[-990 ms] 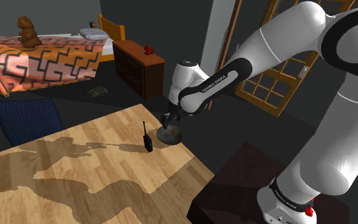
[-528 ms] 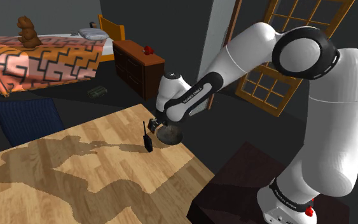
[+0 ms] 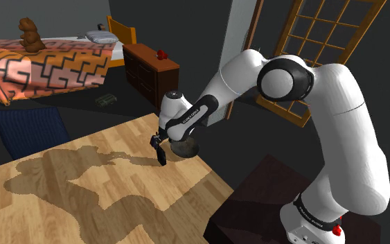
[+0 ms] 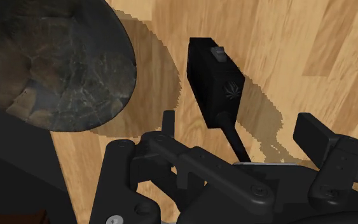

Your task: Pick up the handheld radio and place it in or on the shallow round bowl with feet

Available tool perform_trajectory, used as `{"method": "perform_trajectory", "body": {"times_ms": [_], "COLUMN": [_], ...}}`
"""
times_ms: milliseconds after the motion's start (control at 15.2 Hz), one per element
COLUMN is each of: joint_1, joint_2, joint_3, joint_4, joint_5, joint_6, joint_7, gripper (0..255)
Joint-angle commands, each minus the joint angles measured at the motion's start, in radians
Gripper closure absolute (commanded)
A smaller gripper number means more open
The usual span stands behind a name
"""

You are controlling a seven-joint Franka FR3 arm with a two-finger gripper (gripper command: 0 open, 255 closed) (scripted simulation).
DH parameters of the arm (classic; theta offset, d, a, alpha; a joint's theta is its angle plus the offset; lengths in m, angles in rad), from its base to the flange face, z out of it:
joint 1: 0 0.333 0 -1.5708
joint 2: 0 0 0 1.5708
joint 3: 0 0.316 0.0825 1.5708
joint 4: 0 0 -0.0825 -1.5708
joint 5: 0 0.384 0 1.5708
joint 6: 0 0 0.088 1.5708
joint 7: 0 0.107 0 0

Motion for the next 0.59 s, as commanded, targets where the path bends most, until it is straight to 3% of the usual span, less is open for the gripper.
{"method": "perform_trajectory", "body": {"times_ms": [0, 528], "joint_1": [0.008, 0.019], "joint_2": [0.042, 0.133], "joint_3": [-0.006, -0.018], "joint_4": [0.039, 0.104], "joint_5": [-0.002, -0.008], "joint_6": [0.007, 0.034], "joint_7": [0.004, 0.007], "gripper": [0, 0]}}
